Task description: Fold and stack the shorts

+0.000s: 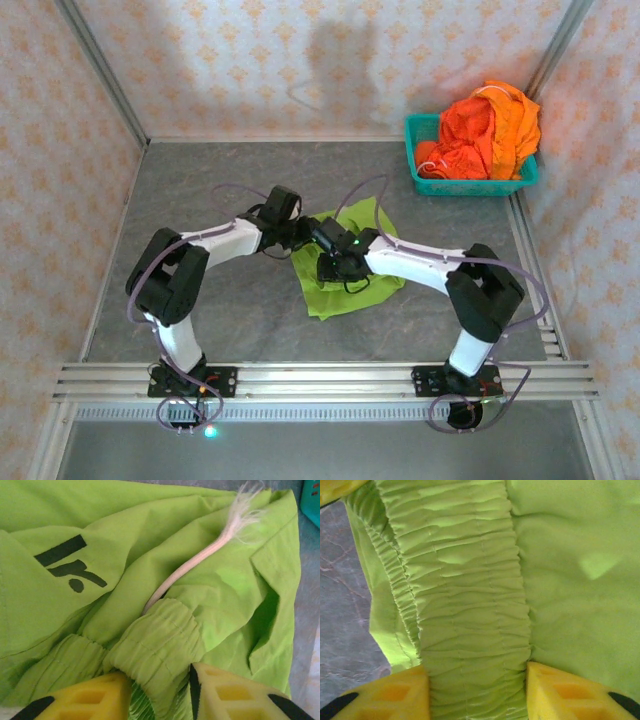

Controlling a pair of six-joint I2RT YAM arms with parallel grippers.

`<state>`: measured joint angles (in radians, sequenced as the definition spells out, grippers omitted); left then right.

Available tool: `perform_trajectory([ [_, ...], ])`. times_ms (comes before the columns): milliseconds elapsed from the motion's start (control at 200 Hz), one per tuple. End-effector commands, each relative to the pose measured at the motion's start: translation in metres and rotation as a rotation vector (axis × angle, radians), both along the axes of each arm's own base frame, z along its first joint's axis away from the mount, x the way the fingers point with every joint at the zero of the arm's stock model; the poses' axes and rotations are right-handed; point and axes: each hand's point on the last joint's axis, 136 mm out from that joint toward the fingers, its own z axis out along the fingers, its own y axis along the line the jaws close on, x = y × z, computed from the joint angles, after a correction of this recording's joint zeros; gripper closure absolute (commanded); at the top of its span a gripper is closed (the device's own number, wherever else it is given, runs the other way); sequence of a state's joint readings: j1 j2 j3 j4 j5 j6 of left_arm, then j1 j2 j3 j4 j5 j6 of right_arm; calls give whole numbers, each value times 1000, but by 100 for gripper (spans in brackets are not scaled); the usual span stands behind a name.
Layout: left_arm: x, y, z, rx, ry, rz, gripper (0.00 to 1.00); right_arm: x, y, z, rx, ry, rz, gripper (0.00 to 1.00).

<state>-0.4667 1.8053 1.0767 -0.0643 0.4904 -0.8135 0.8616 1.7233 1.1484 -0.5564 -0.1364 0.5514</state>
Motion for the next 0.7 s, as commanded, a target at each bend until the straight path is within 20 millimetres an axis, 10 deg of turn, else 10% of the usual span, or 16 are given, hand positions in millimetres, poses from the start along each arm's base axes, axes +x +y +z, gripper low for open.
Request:
perform_trajectory([
  [0,14,-4,8,4,-43,14,77,7,-5,-4,-55,-23,-30,70],
  [95,18,-5,8,21,-41,10,92,7,-7,-3,-68,-21,-27,91],
  [270,30,-15,41,10,-90,-25,100,11,-14,24,-112,-61,9,100],
  [510,37,-16,124,26,-212,-72,100,14,-26,101,-115,-175,57,100],
  [696,19,-1,121,75,-214,-71,100,-1,-15,95,-41,-96,61,96],
])
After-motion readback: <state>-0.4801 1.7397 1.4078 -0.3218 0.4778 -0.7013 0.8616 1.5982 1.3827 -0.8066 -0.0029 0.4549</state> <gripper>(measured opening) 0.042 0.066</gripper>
